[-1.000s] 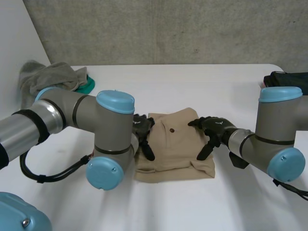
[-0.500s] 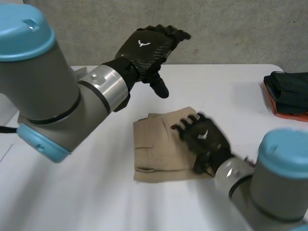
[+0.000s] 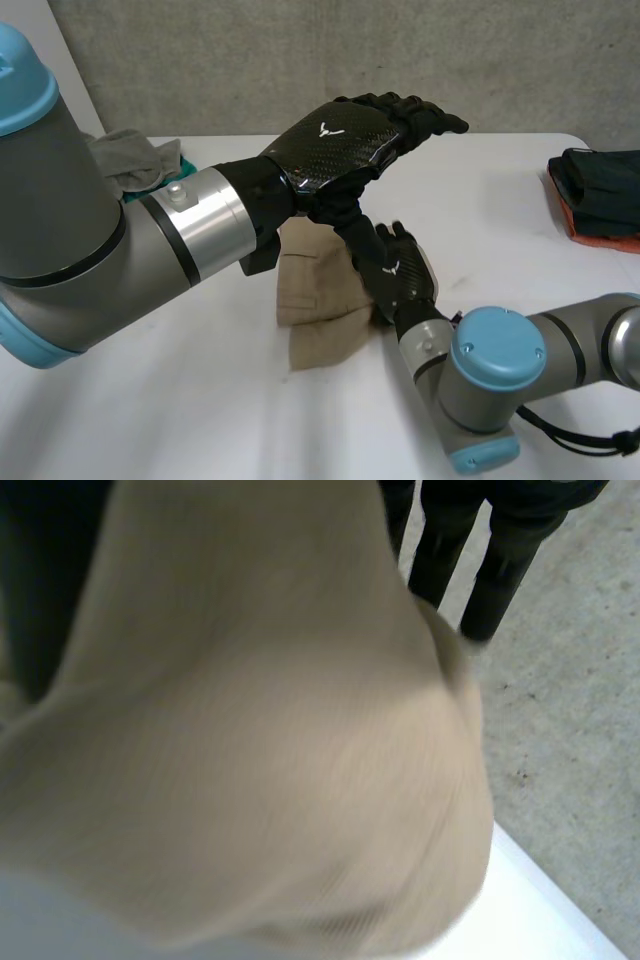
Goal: Fold the laundry.
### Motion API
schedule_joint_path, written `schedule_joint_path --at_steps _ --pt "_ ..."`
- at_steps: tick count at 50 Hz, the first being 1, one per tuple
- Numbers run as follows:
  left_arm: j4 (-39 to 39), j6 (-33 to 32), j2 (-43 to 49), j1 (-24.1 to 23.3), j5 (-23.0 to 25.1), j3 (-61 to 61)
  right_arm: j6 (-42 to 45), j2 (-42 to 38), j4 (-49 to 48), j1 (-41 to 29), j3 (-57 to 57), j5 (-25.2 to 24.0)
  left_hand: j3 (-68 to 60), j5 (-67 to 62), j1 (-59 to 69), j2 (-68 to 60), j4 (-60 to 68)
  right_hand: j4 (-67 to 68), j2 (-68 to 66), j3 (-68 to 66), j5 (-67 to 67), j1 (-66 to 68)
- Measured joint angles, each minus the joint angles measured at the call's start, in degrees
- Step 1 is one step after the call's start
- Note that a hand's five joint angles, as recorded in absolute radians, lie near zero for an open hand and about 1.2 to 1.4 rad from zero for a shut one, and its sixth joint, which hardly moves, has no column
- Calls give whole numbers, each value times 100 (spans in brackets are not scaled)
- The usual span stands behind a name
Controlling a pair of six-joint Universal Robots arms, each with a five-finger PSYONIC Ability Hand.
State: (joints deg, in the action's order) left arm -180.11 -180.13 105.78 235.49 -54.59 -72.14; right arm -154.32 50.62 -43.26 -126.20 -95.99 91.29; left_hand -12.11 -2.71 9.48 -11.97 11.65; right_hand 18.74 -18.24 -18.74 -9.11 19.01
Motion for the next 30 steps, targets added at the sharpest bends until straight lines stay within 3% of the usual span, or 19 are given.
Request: schedule_joint_path --at_steps 1,2,3,4,6,14,21,29,30 --pt "-1 -4 -12 -3 2 -10 -6 -21 10 2 71 -2 0 -1 0 0 0 985 -1175 -1099 -883 1014" --pt "-1 -4 -12 -3 2 -10 -6 -21 10 2 71 -2 0 -1 0 0 0 985 -1175 -1099 -883 1014" --pt "-2 -12 -31 -8 5 -29 -21 -43 29 9 203 -14 0 0 0 0 0 2939 -3088 -2954 -2465 2705" --pt "-3 -15 -41 -10 7 -37 -30 -42 39 22 273 -26 0 0 0 0 0 3976 -4137 -3952 -3326 3458" --pt "-4 -18 -50 -11 7 -41 -40 -21 51 78 363 -47 0 0 0 0 0 4662 -4644 -4559 -3928 3884" --pt "-17 -16 -77 -14 5 31 -63 425 56 712 745 -212 0 -1 0 0 0 4856 -4724 -4676 -4129 3966" --pt "-148 24 -107 -40 -7 183 -310 912 78 2138 1749 -713 0 0 0 0 0 4889 -4769 -4725 -4219 3966" --pt "-202 38 -133 -56 -16 182 -793 450 253 3590 2884 -1488 0 0 0 0 0 4909 -4788 -4754 -4282 3966" --pt "-204 37 -129 -57 -16 160 -946 137 310 3999 3243 -1754 0 0 0 0 0 4909 -4788 -4754 -4281 3966"
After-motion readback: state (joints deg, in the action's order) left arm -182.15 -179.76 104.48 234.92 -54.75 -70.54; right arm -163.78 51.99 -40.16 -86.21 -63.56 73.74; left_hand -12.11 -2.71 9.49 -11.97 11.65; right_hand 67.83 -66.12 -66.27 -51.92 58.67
